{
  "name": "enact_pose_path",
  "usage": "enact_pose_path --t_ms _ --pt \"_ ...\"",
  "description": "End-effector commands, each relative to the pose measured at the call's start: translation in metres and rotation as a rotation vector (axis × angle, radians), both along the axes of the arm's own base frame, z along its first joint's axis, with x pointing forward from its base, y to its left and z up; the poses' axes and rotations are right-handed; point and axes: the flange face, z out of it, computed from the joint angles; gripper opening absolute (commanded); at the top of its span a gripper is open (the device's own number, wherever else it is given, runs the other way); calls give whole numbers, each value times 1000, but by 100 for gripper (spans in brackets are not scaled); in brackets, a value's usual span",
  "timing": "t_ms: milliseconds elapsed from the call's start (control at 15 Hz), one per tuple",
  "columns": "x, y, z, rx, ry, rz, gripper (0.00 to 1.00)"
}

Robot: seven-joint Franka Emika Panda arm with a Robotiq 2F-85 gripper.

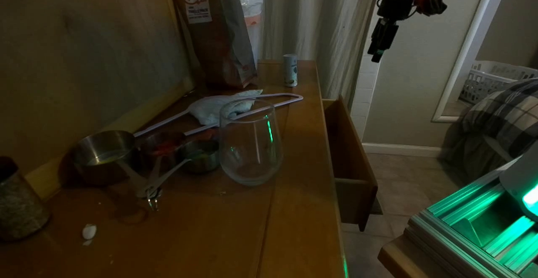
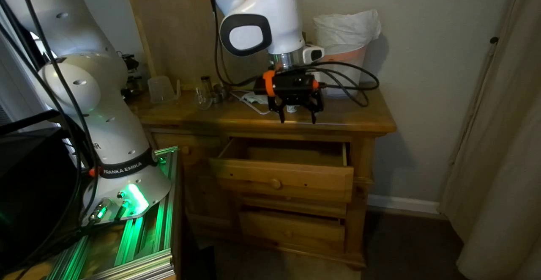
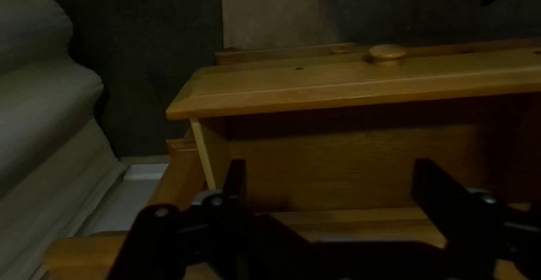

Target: Open the top right drawer, remove the white container from the drawer, put it on the dresser and then close the drawer

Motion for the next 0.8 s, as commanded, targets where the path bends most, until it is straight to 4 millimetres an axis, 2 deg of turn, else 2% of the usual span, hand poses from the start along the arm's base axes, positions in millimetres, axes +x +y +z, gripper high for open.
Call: enact_pose_path --t_ms 0,400,733 --pt "0 -31 -18 49 -25 -24 100" --pt "2 -58 -49 158 -69 -46 100" --pt "12 -57 -88 200 -64 -43 100"
